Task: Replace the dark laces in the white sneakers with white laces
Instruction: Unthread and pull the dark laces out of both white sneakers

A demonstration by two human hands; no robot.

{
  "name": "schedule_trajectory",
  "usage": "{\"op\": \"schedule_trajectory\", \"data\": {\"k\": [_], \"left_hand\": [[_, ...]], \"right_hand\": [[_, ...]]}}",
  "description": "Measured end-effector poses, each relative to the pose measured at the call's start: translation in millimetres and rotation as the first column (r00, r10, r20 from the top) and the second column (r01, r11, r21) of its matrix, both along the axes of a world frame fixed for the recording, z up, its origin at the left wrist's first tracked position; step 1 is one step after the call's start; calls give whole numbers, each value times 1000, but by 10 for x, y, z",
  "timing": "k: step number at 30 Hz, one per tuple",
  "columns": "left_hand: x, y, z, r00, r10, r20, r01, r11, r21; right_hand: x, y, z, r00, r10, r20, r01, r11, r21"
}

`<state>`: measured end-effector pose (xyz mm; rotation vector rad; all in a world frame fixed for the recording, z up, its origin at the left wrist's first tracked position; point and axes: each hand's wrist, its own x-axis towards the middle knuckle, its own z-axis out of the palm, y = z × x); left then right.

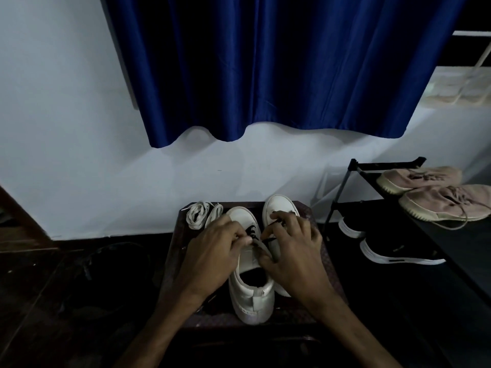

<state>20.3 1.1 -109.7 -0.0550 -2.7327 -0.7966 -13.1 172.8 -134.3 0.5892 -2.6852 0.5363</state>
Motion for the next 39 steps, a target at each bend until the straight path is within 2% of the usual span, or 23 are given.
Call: {"op": "schedule_trajectory", "data": {"k": [4,8,13,15,16,17,20,22,24,26,27,30,32,33,35,38,39], "left_hand": [[-23,-28,-134,998,51,44,-55,995,82],[-3,17,-198,999,-37,15,36,998,51],[11,-190,-120,961,-257,103,236,954,186],[23,-231,-84,946,-296,130,263,938,225],[21,-234,-68,948,-293,124,265,943,203],[18,-226,-53,956,-275,103,262,958,117],[37,-108,19,983,-178,-47,155,937,-314],[46,-54,59,985,-147,-93,100,917,-387],[37,-83,79,990,-97,-104,66,960,-273],[19,-139,94,994,-41,-104,43,999,16],[-6,-184,95,994,-2,-112,19,988,155],[-108,-413,43,982,182,-53,-135,867,480],[-172,-602,-28,949,315,4,-259,771,582],[-173,-664,-60,931,364,28,-321,781,537],[-109,-631,-67,926,377,16,-363,879,309],[39,-335,94,973,168,-161,-148,981,126],[82,-221,157,983,68,-170,-65,998,23]], "right_hand": [[73,-64,-17,993,-109,-48,111,993,31],[235,-282,-29,973,-224,-58,224,974,-2],[394,-385,-78,986,-150,70,157,982,-104],[361,-275,-18,988,-108,106,124,981,-147],[319,-202,32,989,-89,116,108,979,-171],[273,-132,83,989,-66,134,91,978,-185],[202,-22,148,984,-21,176,47,988,-148],[224,-35,116,986,-47,157,63,993,-97],[257,-52,75,991,-66,115,73,996,-51],[274,-63,61,996,-70,54,71,997,-16],[283,-83,73,997,-69,23,69,998,-5],[316,-195,105,999,-38,-36,39,999,24],[323,-238,96,999,-32,-28,32,999,13],[326,-239,77,999,-34,-20,34,999,-1],[326,-209,30,999,-43,-21,43,999,-6],[303,-151,21,996,-71,-47,73,996,41],[297,-144,31,996,-76,-49,79,996,47]]}}
